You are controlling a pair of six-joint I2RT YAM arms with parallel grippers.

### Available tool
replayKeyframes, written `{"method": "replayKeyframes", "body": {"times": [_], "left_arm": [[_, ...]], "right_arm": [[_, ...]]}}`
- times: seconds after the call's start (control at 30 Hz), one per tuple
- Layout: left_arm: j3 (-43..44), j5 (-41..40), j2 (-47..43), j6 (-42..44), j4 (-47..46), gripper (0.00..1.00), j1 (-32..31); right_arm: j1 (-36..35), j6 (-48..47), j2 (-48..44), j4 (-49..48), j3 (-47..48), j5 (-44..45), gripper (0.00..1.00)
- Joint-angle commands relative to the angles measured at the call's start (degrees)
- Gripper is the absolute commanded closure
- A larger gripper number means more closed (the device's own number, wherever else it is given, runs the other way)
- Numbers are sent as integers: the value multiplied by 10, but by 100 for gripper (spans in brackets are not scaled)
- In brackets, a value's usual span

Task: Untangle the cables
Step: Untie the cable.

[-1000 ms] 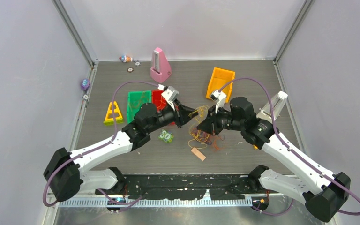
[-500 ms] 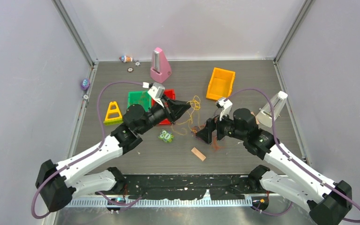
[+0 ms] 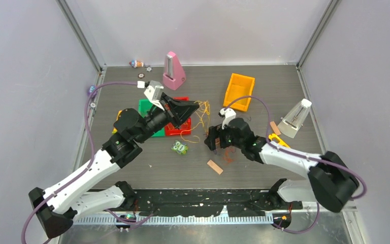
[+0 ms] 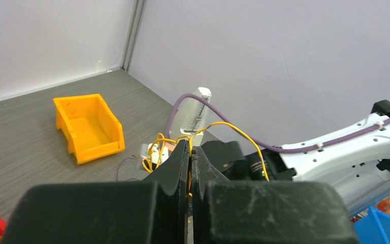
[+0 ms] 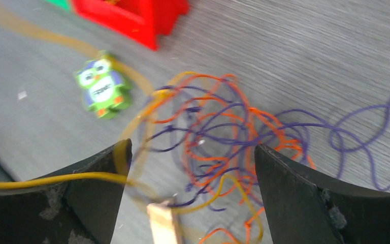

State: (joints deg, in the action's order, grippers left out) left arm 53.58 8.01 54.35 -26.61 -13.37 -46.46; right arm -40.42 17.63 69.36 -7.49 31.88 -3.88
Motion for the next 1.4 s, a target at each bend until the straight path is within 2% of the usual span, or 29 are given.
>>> {"method": "replayKeyframes", "body": {"times": [0.0, 0.17, 0.37, 0.5, 0.67, 0.77, 0.87, 1.03, 1.1, 1.37], "left_arm": [[23, -34, -61, 13, 26, 100, 11], [55, -94, -137, 62, 127, 100, 33], [64, -281, -237, 128, 267, 100, 33], [49, -391, -277, 158, 319, 100, 33], [38, -458, -300, 160, 381, 100, 34], [24, -491, -308, 163, 397, 100, 34], [14, -481, -305, 163, 411, 100, 33], [0, -389, -295, 164, 404, 100, 33], [3, -381, -291, 163, 406, 100, 33], [23, -267, -275, 181, 394, 100, 33]], "right_arm": [[-4, 53, 71, -19, 39, 144, 4], [-2, 105, 103, 39, 31, 214, 1], [10, 175, 71, 155, 11, 300, 13], [25, 222, 39, 217, 6, 347, 18], [48, 311, 1, 293, 12, 409, 20], [59, 317, -21, 303, 8, 408, 20], [60, 231, -49, 256, 8, 342, 14], [60, 117, -101, 215, 12, 245, 1], [60, 87, -123, 205, 15, 217, 5], [58, -14, -173, 190, 52, 81, 5]]}}
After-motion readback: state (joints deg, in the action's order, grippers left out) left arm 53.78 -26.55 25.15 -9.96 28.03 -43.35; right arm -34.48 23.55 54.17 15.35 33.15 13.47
